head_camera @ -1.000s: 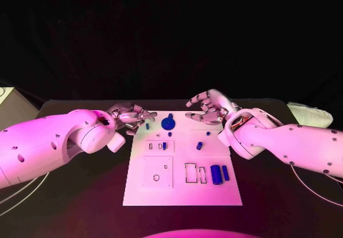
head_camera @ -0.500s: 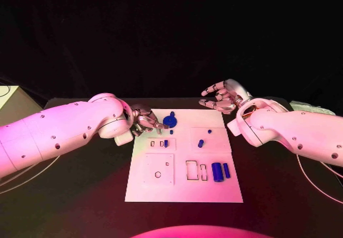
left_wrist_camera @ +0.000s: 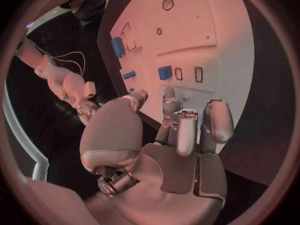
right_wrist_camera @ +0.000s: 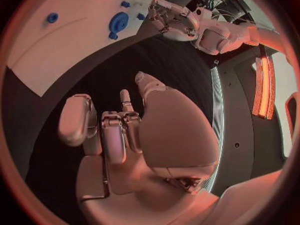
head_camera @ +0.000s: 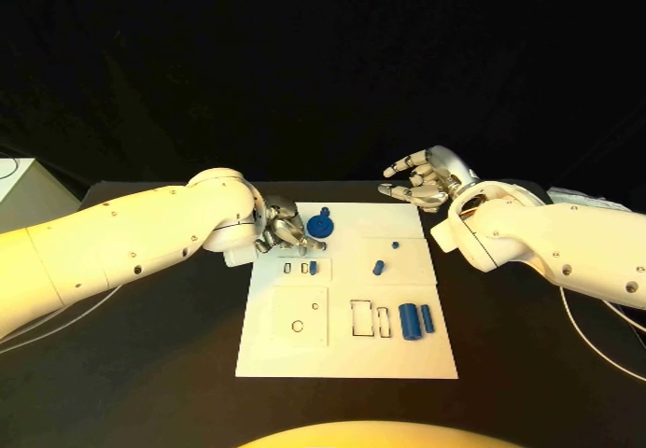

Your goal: Assemble the parts on the task board

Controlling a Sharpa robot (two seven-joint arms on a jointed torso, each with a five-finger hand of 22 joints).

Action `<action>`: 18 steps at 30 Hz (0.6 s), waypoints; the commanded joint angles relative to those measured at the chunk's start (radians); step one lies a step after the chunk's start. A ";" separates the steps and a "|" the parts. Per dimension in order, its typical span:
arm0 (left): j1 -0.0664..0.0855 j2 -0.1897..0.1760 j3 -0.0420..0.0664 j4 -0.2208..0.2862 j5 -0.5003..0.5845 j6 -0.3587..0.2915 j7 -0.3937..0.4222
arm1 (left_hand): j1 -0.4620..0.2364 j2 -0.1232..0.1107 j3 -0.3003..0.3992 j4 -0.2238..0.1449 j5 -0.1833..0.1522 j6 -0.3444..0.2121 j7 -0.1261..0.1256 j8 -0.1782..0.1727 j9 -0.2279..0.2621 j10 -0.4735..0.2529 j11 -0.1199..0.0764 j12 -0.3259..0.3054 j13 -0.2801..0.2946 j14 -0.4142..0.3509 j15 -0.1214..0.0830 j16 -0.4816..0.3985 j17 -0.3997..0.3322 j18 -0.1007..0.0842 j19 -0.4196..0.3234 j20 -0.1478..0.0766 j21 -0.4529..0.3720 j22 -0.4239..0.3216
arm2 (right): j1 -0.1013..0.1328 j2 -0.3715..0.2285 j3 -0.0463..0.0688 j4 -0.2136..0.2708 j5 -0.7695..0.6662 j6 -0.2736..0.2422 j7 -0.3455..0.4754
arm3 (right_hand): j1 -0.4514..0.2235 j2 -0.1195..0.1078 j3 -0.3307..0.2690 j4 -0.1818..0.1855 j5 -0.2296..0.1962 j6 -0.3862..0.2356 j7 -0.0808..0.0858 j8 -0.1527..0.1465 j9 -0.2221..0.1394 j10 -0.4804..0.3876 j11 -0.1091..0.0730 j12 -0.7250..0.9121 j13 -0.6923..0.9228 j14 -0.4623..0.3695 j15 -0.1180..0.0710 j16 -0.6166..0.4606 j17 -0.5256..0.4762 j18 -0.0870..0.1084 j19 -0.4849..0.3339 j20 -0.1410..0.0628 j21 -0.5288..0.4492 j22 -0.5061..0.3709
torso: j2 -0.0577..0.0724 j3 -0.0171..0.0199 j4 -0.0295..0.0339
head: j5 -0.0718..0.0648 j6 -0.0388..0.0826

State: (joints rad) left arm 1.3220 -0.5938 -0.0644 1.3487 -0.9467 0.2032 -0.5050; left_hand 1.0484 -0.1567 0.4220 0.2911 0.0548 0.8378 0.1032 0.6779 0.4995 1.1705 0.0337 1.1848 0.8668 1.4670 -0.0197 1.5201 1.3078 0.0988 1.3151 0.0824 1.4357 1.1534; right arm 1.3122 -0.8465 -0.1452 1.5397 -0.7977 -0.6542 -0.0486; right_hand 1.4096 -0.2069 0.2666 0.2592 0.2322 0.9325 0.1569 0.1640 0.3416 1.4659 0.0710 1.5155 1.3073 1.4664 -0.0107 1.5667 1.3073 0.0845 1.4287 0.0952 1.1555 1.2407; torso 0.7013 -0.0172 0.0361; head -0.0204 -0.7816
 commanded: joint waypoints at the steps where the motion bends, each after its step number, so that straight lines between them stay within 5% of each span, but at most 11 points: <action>1: 0.003 0.013 -0.004 -0.012 -0.027 0.073 -0.014 | -0.014 0.002 -0.005 0.000 -0.002 -0.006 0.002 0.007 0.002 -0.005 -0.001 -0.004 -0.001 0.049 -0.007 -0.001 0.125 -0.017 0.001 -0.003 0.006 0.000 | 0.001 0.001 0.000 -0.003 0.004 0.021 0.000 | -0.006 -0.003 0.001 0.006 -0.003 -0.009 0.003 -0.006 -0.001 0.050 0.004 -0.008 0.213 0.101 0.009 -0.001 0.250 0.004 -0.009 0.002 -0.005 -0.002 | 0.001 -0.0011 0.0001 | -0.003 0.002; 11: 0.002 0.042 -0.017 -0.041 -0.027 0.112 -0.019 | -0.016 0.007 -0.008 -0.001 -0.002 -0.010 0.002 0.007 0.007 -0.007 0.000 -0.004 -0.001 0.050 -0.006 0.000 0.128 -0.018 0.002 -0.002 0.007 0.002 | 0.001 0.006 0.000 -0.007 0.004 0.025 -0.003 | -0.006 -0.003 0.001 0.006 -0.003 -0.011 0.003 -0.008 -0.002 0.047 0.004 -0.012 0.210 0.100 0.010 -0.002 0.247 0.005 -0.010 0.002 -0.009 -0.005 | 0.003 -0.0032 0.0001 | -0.005 -0.001; 18: 0.001 0.052 -0.018 -0.047 -0.027 0.125 -0.020 | -0.013 0.009 -0.008 -0.003 -0.002 -0.013 0.002 0.007 0.009 -0.009 0.000 -0.004 -0.002 0.051 -0.006 0.002 0.132 -0.018 0.002 -0.002 0.007 0.004 | 0.001 0.010 0.000 -0.009 0.003 0.025 -0.004 | -0.007 -0.002 0.001 0.007 -0.003 -0.012 0.003 -0.008 -0.002 0.046 0.004 -0.013 0.209 0.100 0.010 -0.002 0.246 0.005 -0.011 0.002 -0.010 -0.005 | 0.001 -0.0015 0.0001 | -0.006 -0.007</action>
State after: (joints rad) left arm 1.3224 -0.5444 -0.0830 1.3020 -0.9692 0.2925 -0.5218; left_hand 1.0432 -0.1515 0.4194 0.2884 0.0548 0.8342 0.1068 0.6779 0.5073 1.1705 0.0338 1.1848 0.8638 1.4669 -0.0196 1.5201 1.3077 0.0988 1.3150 0.0824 1.4395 1.1557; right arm 1.3127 -0.8378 -0.1452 1.5312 -0.7929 -0.6448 -0.0543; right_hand 1.4096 -0.2069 0.2665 0.2592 0.2321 0.9292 0.1602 0.1601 0.3404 1.4660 0.0709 1.5073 1.3081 1.4664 -0.0107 1.5667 1.3080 0.0845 1.4251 0.0988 1.1500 1.2368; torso 0.7030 -0.0195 0.0361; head -0.0255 -0.7869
